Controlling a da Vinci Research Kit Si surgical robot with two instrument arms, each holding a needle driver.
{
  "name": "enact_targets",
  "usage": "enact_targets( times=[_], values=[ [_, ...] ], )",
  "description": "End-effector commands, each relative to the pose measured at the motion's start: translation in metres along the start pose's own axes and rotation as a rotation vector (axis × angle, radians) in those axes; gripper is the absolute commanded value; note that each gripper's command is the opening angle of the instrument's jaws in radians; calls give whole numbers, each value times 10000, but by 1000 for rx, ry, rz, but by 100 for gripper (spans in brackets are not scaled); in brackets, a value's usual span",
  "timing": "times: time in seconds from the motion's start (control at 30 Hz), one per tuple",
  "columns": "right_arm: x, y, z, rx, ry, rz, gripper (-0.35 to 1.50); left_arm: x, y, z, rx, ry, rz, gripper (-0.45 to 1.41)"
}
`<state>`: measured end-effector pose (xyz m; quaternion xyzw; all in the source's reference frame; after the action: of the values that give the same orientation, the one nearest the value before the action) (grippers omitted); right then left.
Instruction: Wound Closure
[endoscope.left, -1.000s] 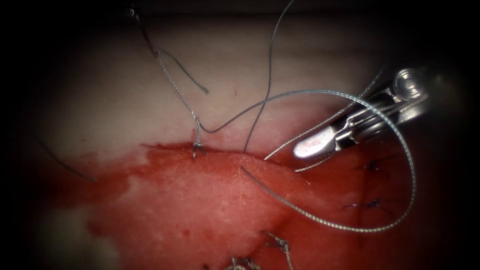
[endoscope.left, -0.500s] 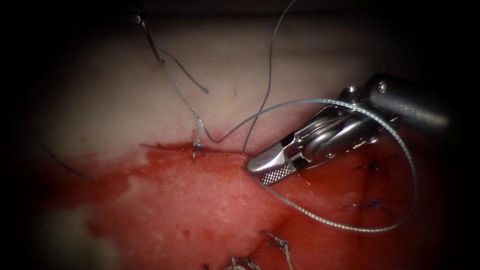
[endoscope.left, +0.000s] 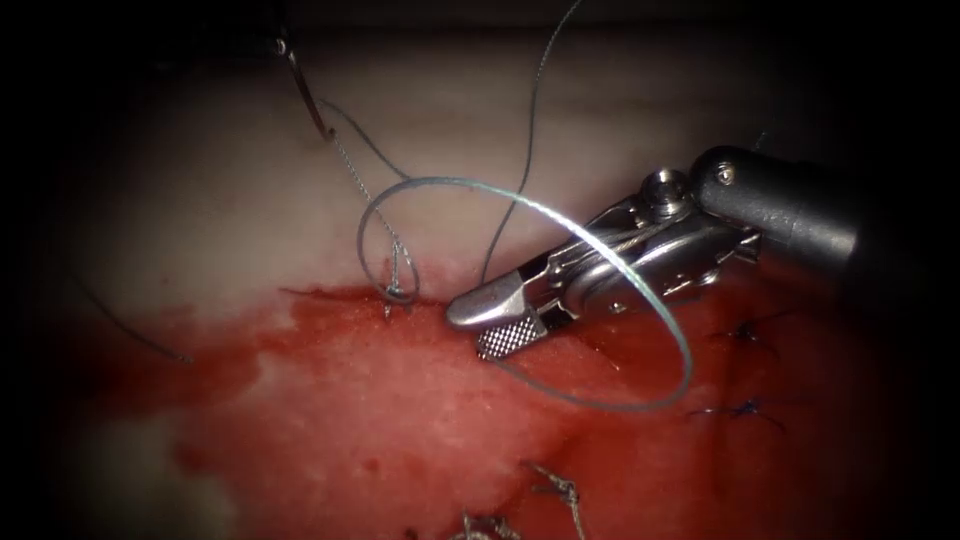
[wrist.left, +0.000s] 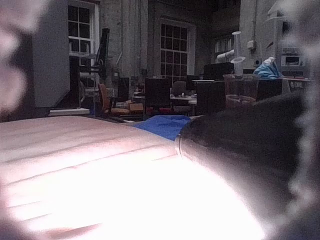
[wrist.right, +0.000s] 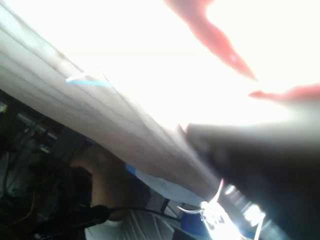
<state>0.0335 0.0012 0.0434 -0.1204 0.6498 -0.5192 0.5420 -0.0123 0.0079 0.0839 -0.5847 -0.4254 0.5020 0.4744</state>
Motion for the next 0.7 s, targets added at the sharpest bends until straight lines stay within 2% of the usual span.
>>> enact_targets(
  times=[0.03,0.07,0.1,0.13,0.23,0.47,0.57,0.6,0.63,0.7],
  values=[
    [-4,15,-1,-6,0,-7,-15,16,8,2,-4,4,9,-45],
    [-3,15,-3,-8,7,-8,-35,16,8,2,-6,3,9,-45],
    [-3,15,-3,-8,7,-8,-35,16,8,2,-6,3,9,-45],
    [1,13,-6,-6,13,-76,-35,16,8,2,-5,4,9,-45],
    [11,13,-12,58,23,-102,-35,16,8,2,-6,3,9,-45],
    [29,21,-36,89,134,-133,-35,18,11,0,-11,-2,4,-45],
    [42,24,-66,101,154,-144,-35,20,12,-2,-8,1,1,-45],
    [49,26,-91,119,136,-146,-35,21,13,-4,-3,5,-1,-45],
    [49,26,-91,119,136,-146,-35,21,13,-4,-3,5,-1,-45],
    [55,29,-124,158,73,-143,-35,23,13,-6,3,11,-3,-45]
  ],
)
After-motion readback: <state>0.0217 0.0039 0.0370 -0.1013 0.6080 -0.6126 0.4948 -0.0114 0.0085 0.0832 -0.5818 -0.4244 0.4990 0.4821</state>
